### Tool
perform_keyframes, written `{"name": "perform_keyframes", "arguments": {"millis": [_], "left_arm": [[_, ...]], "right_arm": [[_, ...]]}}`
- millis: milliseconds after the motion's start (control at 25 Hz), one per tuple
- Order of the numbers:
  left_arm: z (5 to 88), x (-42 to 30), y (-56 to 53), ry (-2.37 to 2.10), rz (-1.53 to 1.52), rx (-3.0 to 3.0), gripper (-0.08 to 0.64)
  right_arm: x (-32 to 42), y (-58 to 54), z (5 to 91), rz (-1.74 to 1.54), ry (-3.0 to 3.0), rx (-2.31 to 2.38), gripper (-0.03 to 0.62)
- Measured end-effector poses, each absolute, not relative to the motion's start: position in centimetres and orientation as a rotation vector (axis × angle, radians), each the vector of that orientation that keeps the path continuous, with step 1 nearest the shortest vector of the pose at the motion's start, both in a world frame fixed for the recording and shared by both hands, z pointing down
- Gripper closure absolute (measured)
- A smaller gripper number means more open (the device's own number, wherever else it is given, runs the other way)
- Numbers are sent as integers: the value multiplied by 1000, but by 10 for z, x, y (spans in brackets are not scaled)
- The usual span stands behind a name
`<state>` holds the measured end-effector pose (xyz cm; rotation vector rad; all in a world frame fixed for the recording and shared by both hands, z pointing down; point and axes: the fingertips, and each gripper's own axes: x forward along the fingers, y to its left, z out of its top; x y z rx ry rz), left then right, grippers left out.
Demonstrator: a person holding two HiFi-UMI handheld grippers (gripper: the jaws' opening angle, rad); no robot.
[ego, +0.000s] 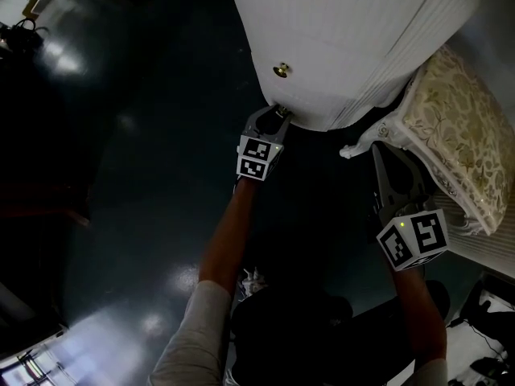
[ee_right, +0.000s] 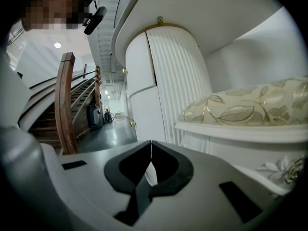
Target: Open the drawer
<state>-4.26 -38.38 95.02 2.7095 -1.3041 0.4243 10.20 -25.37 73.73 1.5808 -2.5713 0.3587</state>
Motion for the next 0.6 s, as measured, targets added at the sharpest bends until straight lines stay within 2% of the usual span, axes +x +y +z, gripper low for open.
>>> {"name": "perform_keyframes", "arguments": {"millis": [80, 600], "left_arm": [[952, -42, -383, -1321, 441, 2708, 449], [951, -49, -373, -1314, 350, 2677, 454]], "right_arm": [[103, -254, 740, 362, -2566, 1585, 577], [113, -254, 746, 359, -2557, 1583, 577]]}}
